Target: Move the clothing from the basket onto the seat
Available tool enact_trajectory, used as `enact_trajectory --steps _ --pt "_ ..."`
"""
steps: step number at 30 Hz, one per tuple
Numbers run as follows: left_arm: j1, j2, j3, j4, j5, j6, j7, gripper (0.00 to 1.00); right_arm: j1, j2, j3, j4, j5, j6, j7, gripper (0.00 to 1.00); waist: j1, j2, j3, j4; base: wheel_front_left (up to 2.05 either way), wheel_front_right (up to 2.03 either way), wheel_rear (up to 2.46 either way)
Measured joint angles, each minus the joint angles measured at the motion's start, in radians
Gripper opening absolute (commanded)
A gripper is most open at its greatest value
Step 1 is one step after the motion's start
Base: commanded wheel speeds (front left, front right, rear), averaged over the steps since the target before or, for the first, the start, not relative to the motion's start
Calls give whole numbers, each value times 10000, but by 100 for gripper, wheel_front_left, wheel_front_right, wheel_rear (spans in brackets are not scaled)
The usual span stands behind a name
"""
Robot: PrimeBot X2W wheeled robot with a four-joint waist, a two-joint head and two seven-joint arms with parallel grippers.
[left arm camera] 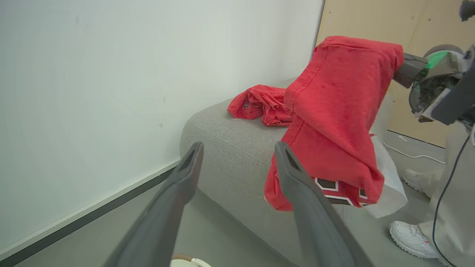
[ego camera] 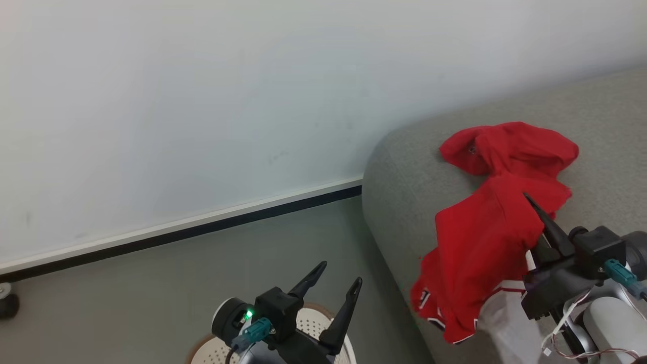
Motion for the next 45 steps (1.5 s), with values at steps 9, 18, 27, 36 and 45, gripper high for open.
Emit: enact_trajectory --steps 9,18,27,36,45 --pt "-1 -96 -366 38 90 4 -82 100 468 -370 -180 -1041 -2 -186 12 0 0 0 147 -425 0 0 0" --pt "-66 -96 -548 -201 293 104 -82 100 -811 -686 -619 -1333 -2 -199 485 0 0 0 821 -311 0 0 0" --pt "-709 146 -460 -711 725 192 -67 100 -4650 -894 -1501 -69 119 92 1218 0 2 1 1924 2 0 0 0" --pt "-1473 305 -382 -1469 1035 278 35 100 -7181 -1611 -2194 1877 234 109 1785 0 3 1 3188 371 0 0 0" --pt "-2165 543 -389 -2314 1595 366 213 100 -7836 -1962 -2642 3400 355 82 1875 0 3 1 4532 591 0 0 0"
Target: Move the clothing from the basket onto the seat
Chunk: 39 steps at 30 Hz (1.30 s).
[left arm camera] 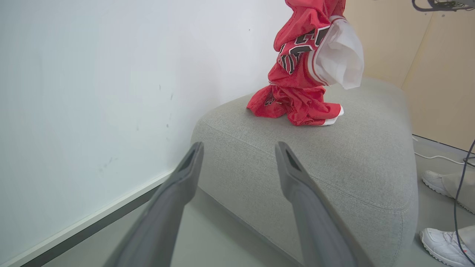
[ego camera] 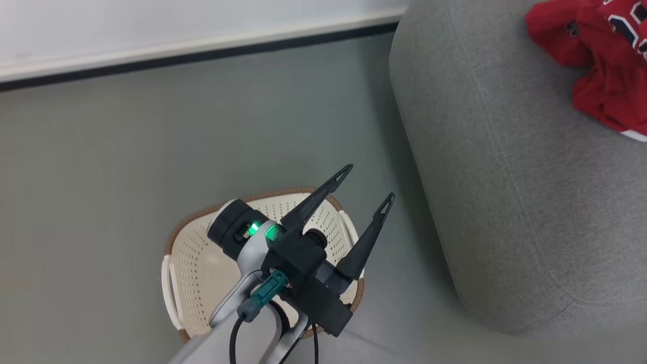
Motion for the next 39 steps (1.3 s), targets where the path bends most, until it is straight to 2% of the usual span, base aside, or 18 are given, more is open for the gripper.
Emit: enact_trajectory --steps 5,14,20,22,23,24,25,33,39 --pt "-337 96 67 -372 311 90 165 100 -125 111 -61 573 92 -6 -146 0 0 1 752 4 0 0 0" --pt "-902 286 117 -654 502 63 337 100 -96 1060 123 1814 180 -50 -715 0 0 1 2044 -166 0 0 0" --pt "-1004 318 111 -527 504 -23 336 100 -47 1361 236 2546 184 15 -1191 0 -1 2 2544 -360 0 0 0" --pt "-1047 334 121 -439 502 -105 330 100 -46 1450 253 2746 184 25 -1348 24 -1 2 2587 -443 0 0 0" --pt "-1058 330 117 -418 500 -104 322 100 -36 1496 270 2817 184 73 -1390 40 -1 1 2586 -475 0 0 0" --pt "-1071 330 117 -393 500 -104 318 100 -24 1521 299 2871 182 113 -1459 77 -1 1 2567 -495 0 0 0" --pt "-1076 330 125 -355 497 -105 278 100 -8 1544 322 2928 182 134 -1517 100 -2 1 2536 -507 0 0 0" --pt "-1014 299 251 169 284 -109 54 100 453 1898 541 3298 157 510 -1778 100 -3 0 2085 -606 0 0 0" --pt "-687 259 481 639 109 0 -127 100 1421 2217 677 3329 92 677 -1873 100 -3 -1 1530 -682 0 0 0"
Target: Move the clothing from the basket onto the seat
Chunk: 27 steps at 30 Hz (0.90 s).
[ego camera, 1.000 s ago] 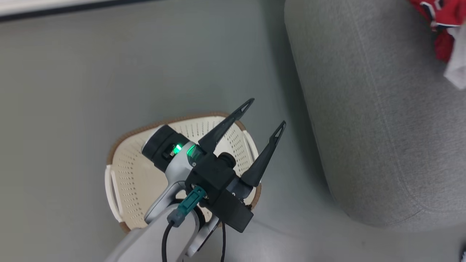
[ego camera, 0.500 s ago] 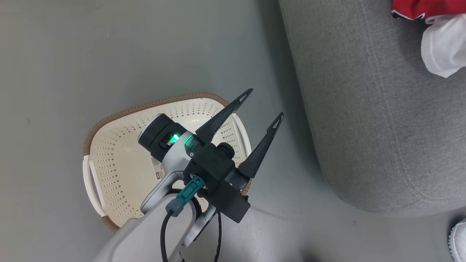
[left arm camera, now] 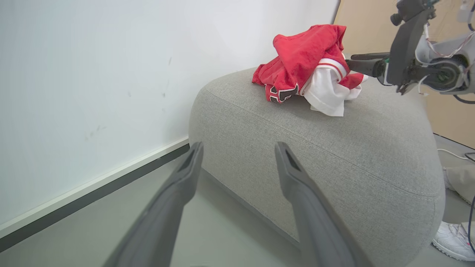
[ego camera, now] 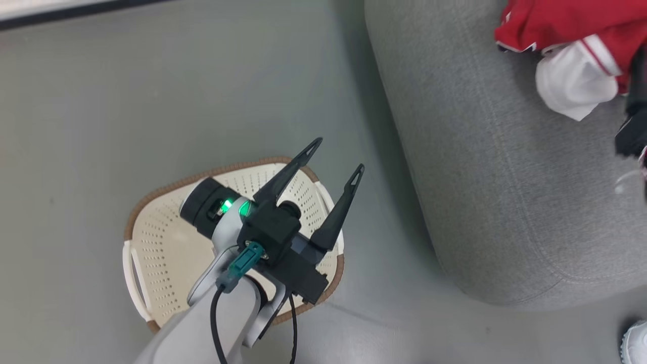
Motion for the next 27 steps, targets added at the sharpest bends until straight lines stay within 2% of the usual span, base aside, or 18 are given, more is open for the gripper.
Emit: enact_trajectory --steps 9,16,24,27 --pt "448 -286 219 560 -497 194 -441 100 1207 199 71 -537 -119 38 -2 100 -1 0 -954 -36 0 0 0" --pt "976 -353 593 1126 -696 499 -700 100 2313 671 240 -1605 -213 36 -2 100 -1 0 -1910 117 0 0 0" --pt "1991 -290 1076 1668 -1108 742 -938 100 3839 947 278 -2920 -284 17 -4 100 -3 -2 -3135 687 0 0 0" --pt "2477 -171 1317 1745 -1172 830 -970 100 4487 1087 232 -3382 -282 -86 -4 100 -2 -2 -3518 965 0 0 0"
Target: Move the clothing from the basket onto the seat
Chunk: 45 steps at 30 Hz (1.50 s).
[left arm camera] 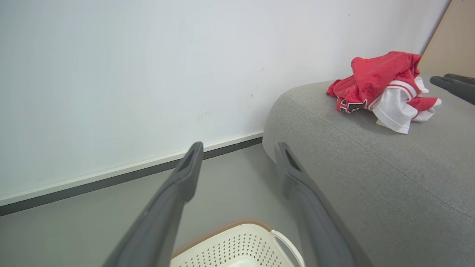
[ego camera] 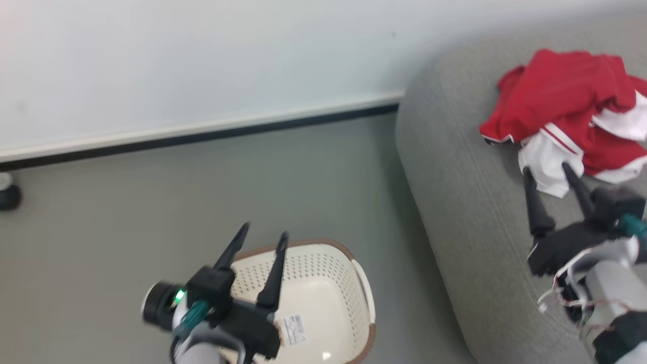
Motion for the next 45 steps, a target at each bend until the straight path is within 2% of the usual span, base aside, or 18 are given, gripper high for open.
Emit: enact_trajectory --steps 10,16,20,33,45 --pt "1486 523 761 -67 -265 217 -157 100 1955 351 -86 -1649 -4 -512 2 100 0 0 -1153 1031 0 0 0" --pt "2311 742 1204 -430 -291 305 -201 100 3111 612 -25 -2876 -290 -1012 2 100 1 0 -1704 1565 0 0 0" --pt "2831 861 1551 -702 -291 316 -245 100 3791 786 -4 -3638 -414 -1191 0 100 1 -1 -1991 1804 0 0 0" --pt "3722 986 2412 -1446 -121 391 -253 100 5702 934 -431 -5193 -508 -1482 0 100 2 1 -2210 1937 0 0 0" --pt "4100 865 2844 -1778 251 399 -255 100 6500 1110 -909 -5835 -535 -1613 0 100 2 1 -2146 1832 0 0 0"
